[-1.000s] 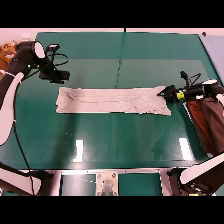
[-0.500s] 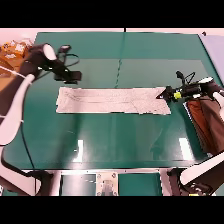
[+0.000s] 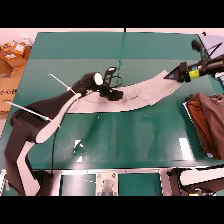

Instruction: Fold the shirts.

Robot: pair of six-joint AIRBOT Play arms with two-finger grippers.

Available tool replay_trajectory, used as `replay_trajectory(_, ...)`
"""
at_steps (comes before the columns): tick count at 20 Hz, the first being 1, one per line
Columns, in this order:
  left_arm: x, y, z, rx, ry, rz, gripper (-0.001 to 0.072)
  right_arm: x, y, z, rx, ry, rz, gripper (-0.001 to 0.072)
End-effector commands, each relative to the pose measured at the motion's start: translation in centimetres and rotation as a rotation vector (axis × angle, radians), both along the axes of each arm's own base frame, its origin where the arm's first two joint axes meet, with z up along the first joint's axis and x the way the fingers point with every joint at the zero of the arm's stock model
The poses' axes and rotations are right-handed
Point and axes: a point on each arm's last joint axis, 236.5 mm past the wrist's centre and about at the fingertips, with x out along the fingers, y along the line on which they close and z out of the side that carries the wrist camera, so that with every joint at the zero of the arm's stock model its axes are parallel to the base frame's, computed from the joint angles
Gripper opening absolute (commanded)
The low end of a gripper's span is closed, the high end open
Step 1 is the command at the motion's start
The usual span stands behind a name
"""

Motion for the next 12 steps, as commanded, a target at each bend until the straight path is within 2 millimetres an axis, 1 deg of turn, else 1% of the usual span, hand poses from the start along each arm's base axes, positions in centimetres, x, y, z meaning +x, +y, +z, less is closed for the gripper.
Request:
replay_trajectory(1, -1.3, -3.8, -0.8, -0.075, 0.015, 0.011, 0.0023, -1.2, 2.6, 5.4, -0.001, -0.056, 0.034, 0.0014)
replay_trajectory(2, -1.5, -4.0, -0.8, -0.088, 0.029, 0.017, 0.0023, -1.4, 3.2, 5.8, -0.002, -0.060, 0.043, 0.0014)
replay_trajectory(4, -1.4, -3.9, -0.5, -0.090, 0.025, 0.015, 0.0024, -1.7, 4.2, 5.8, -0.002, -0.062, 0.066, 0.0014)
replay_trajectory(6, -1.1, -3.0, 0.5, -0.087, 0.032, 0.002, 0.0024, -1.8, 4.9, 5.9, 0.000, -0.059, 0.080, 0.0014)
replay_trajectory(7, -0.9, -2.2, 1.4, -0.078, 0.038, -0.028, 0.0024, -1.9, 5.2, 5.9, 0.004, -0.047, 0.077, 0.0014)
replay_trajectory(8, -0.6, -0.9, 2.7, -0.062, 0.045, -0.065, 0.0024, -2.0, 5.7, 5.9, 0.009, -0.040, 0.083, 0.0014)
replay_trajectory(9, -0.2, 0.9, 3.9, -0.030, 0.058, -0.098, 0.0023, -2.2, 6.3, 6.1, 0.020, -0.039, 0.093, 0.0014)
replay_trajectory(10, 0.4, 3.4, 5.3, 0.020, 0.064, -0.123, 0.0023, -2.4, 7.3, 6.5, 0.044, -0.033, 0.103, 0.0014)
replay_trajectory(11, 1.4, 6.9, 6.7, 0.095, 0.056, -0.133, 0.0023, -2.7, 8.7, 7.1, 0.074, -0.032, 0.127, 0.0014)
replay_trajectory(12, 2.6, 11.1, 8.1, 0.184, 0.039, -0.119, 0.0023, -3.0, 10.4, 7.5, 0.099, -0.031, 0.148, 0.0014)
